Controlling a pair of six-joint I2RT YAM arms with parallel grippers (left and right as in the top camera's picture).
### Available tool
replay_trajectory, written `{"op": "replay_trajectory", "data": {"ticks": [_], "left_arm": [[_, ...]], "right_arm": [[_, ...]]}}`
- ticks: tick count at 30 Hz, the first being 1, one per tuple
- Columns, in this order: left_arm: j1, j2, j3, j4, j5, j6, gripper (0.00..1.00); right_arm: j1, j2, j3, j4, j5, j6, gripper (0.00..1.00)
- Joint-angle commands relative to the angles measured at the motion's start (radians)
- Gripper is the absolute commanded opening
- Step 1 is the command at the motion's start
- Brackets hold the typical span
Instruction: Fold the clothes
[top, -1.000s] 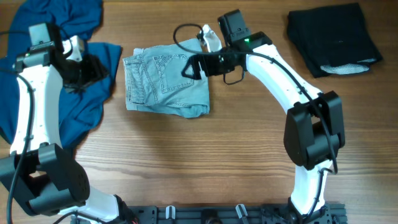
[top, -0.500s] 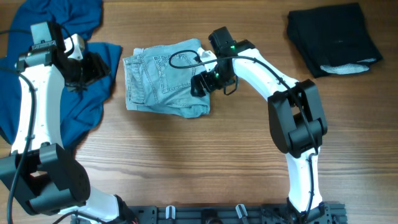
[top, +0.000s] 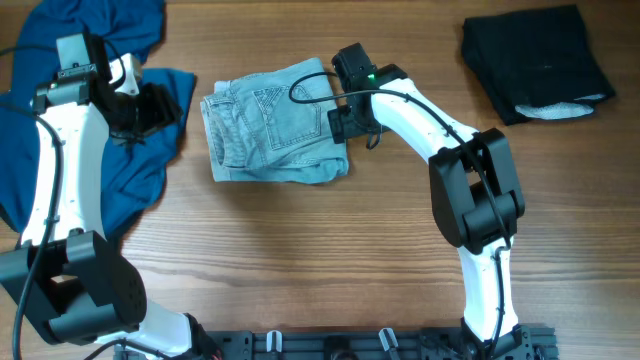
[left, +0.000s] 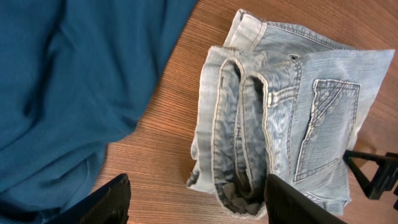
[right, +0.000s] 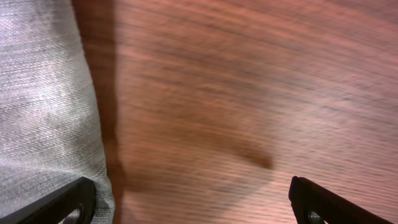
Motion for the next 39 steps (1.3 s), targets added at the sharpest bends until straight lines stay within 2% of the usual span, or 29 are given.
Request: {"op": "replay_trajectory", "data": {"ticks": [1, 9, 18, 20, 22, 28, 33, 39], "left_arm": [[-0.016, -0.018, 0.014, 0.003, -0.005, -0.009, 0.69], [-0.018, -0.018, 0.014, 0.024, -0.005, -0.009, 0.71], [-0.015, -0.018, 0.014, 0.099, -0.008, -0.009, 0.75], [-0.006, -0.018, 0.014, 0.121, -0.038, -0.01, 0.77], [0.023, -0.018, 0.014, 0.148, -0.094, -0.065, 0.86], [0.132, -0.018, 0.014, 0.18, -0.115, -0.161, 0.95], [0.22, -0.018, 0.013, 0.169, -0.114, -0.22, 0.97], [0.243, -0.018, 0.013, 0.157, -0.111, -0.223, 0.98]], "right_arm": [[-0.047, 0.089, -0.012, 0.002, 0.227, 0.024, 1.0], [-0.18, 0.092, 0.055, -0.024, 0.204, -0.005, 1.0], [-0.239, 0.074, 0.403, -0.261, -0.033, -0.085, 1.0], [-0.212, 0.057, 0.484, -0.325, -0.113, -0.086, 1.0], [-0.16, 0.033, 0.542, -0.387, -0.177, -0.098, 1.0], [0.036, 0.013, 0.543, -0.399, -0.186, -0.115, 1.0], [0.154, 0.045, 0.487, -0.33, -0.156, -0.126, 1.0], [0.172, 0.146, 0.436, -0.319, -0.109, -0.129, 1.0]]}}
